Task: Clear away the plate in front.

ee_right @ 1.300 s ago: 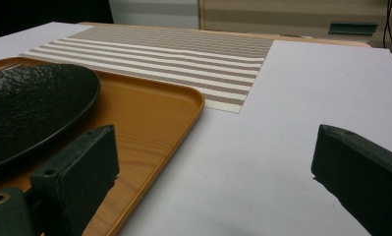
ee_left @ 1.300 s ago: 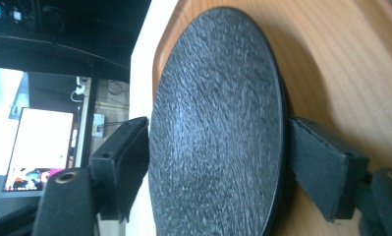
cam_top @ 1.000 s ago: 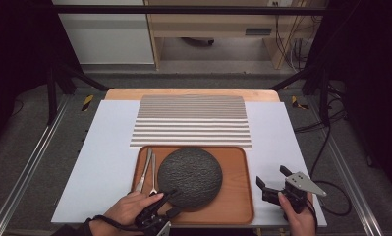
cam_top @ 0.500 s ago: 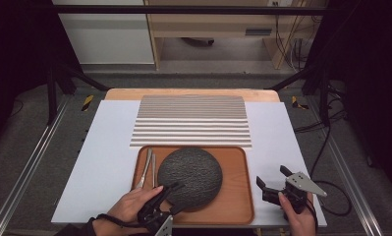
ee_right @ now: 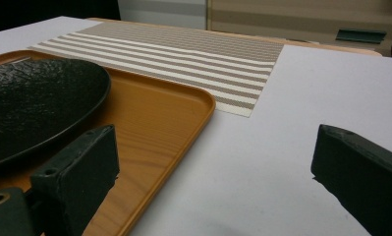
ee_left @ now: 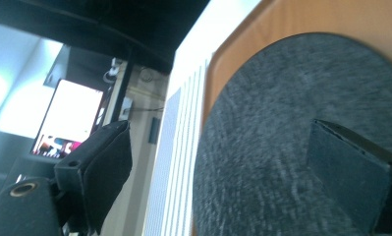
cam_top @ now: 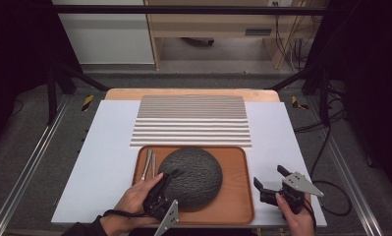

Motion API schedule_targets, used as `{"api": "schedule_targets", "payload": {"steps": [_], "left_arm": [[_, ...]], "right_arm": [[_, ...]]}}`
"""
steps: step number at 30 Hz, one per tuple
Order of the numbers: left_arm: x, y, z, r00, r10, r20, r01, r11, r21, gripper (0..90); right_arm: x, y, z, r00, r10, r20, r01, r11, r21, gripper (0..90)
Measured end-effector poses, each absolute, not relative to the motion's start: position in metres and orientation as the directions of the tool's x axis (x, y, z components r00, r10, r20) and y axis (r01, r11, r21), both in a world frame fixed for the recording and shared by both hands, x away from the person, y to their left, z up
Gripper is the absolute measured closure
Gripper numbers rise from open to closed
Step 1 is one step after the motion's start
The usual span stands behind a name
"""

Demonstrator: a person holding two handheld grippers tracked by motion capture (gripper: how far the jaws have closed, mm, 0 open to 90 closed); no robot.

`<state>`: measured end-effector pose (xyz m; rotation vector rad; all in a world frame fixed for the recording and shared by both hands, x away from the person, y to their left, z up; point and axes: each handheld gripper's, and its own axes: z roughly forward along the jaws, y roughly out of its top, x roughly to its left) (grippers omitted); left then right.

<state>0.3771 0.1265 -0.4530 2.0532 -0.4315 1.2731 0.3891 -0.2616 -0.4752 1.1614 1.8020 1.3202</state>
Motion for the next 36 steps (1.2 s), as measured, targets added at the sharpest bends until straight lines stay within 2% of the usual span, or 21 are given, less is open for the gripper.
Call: {"api": "schedule_targets", "payload": {"steps": [8, 12, 17, 26, 36], "left_arm": [[0.393, 0.140, -0.448, 0.471, 0.193, 0.861, -0.485, -0.758, 0.436, 6.6], [0.397, 0.143, -0.447, 0.471, 0.207, 0.858, -0.470, -0.764, 0.442, 6.4], [0.398, 0.144, -0.451, 0.464, 0.224, 0.857, -0.442, -0.780, 0.443, 5.1], [0.396, 0.142, -0.456, 0.477, 0.247, 0.843, -0.422, -0.777, 0.467, 5.0], [0.405, 0.155, -0.454, 0.537, 0.364, 0.761, -0.329, -0.740, 0.586, 4.9]], "right_arm": [[0.386, -0.259, -0.479, -0.428, 0.902, 0.052, 0.300, 0.088, 0.950, 4.1], [0.386, -0.262, -0.479, -0.422, 0.905, 0.052, 0.296, 0.084, 0.951, 4.2], [0.381, -0.256, -0.477, -0.416, 0.909, -0.015, 0.281, 0.144, 0.949, 3.7], [0.381, -0.249, -0.478, -0.428, 0.902, -0.050, 0.279, 0.184, 0.942, 3.7], [0.381, -0.249, -0.478, -0.429, 0.902, -0.054, 0.278, 0.189, 0.942, 3.6]]}}
